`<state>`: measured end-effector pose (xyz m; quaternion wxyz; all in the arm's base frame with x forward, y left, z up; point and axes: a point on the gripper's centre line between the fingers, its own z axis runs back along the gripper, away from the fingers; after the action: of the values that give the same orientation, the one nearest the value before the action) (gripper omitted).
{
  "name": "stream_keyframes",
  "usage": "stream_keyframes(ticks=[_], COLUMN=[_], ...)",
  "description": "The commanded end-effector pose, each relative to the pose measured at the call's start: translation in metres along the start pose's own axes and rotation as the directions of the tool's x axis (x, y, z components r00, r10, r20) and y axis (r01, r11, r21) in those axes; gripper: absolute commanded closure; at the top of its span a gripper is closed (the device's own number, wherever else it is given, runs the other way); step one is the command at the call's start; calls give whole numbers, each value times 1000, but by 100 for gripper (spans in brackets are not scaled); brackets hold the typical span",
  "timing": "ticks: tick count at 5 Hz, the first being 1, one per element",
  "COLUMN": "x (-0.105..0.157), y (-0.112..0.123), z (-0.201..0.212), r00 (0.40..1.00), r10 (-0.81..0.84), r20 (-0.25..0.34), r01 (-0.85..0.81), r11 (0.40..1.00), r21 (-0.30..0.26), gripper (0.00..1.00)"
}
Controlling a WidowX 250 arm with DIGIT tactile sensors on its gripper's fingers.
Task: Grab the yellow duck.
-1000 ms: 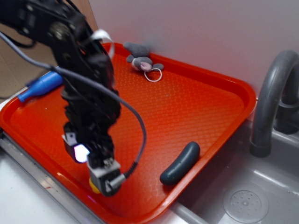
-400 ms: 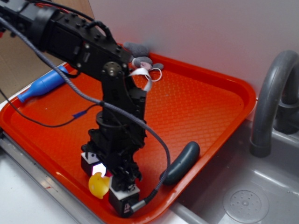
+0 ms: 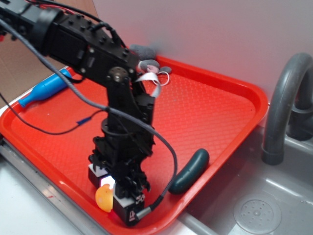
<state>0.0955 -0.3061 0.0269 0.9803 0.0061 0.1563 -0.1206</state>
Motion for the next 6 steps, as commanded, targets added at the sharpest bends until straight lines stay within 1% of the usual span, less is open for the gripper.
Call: stream_keyframes(ticks=[1, 2, 3, 4, 5, 6], x=[-21, -23, -29, -38, -46, -47], y=[55, 100, 136, 163, 175, 182], z=[60, 95, 126, 151, 169, 171], r00=[973, 959, 933, 910, 890, 882], r10=[-88, -37, 18, 22, 37, 95], r20=[214, 282, 358, 414, 454, 462], r01=[122, 91, 46, 58, 37, -13], r11=[981, 979, 985, 982, 987, 984], r21=[-151, -180, -168, -179, -153, -177], gripper=[100, 100, 100, 100, 100, 100])
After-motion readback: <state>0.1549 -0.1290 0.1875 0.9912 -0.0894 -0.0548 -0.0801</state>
